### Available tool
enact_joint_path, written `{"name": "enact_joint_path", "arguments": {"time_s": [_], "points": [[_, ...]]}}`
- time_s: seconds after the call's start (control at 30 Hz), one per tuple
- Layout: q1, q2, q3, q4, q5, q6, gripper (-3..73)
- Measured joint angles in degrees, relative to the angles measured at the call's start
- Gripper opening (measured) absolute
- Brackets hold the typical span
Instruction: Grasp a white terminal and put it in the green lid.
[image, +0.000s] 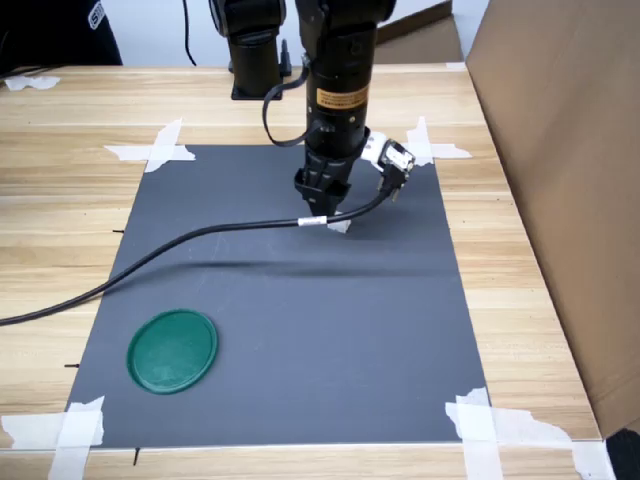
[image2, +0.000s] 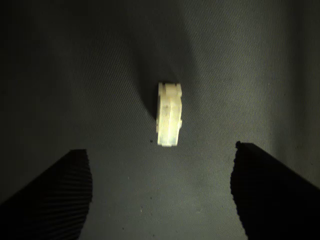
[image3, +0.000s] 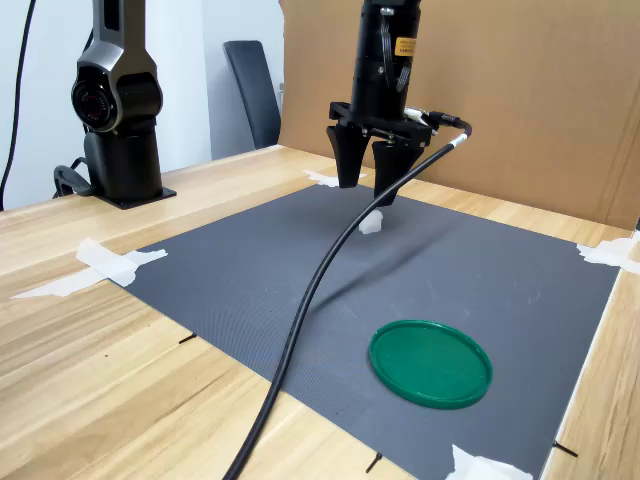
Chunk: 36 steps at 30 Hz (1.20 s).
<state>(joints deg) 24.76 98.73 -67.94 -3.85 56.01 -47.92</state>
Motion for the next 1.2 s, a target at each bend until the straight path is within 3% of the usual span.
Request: {"name": "enact_joint_path", "arguments": {"time_s": [0.2, 0.87, 1.0, 1.2], "points": [[1.2, 2.1, 0.0, -0.1, -2.6, 5.4, 68.2], [1.2, 5.6, 0.0, -0.3, -3.9, 7.9, 68.2], [1.2, 5.6, 2.3, -1.7, -4.3, 9.0, 68.1], [1.2, 5.7, 3.5, -2.0, -5.4, 9.3, 64.8]]}}
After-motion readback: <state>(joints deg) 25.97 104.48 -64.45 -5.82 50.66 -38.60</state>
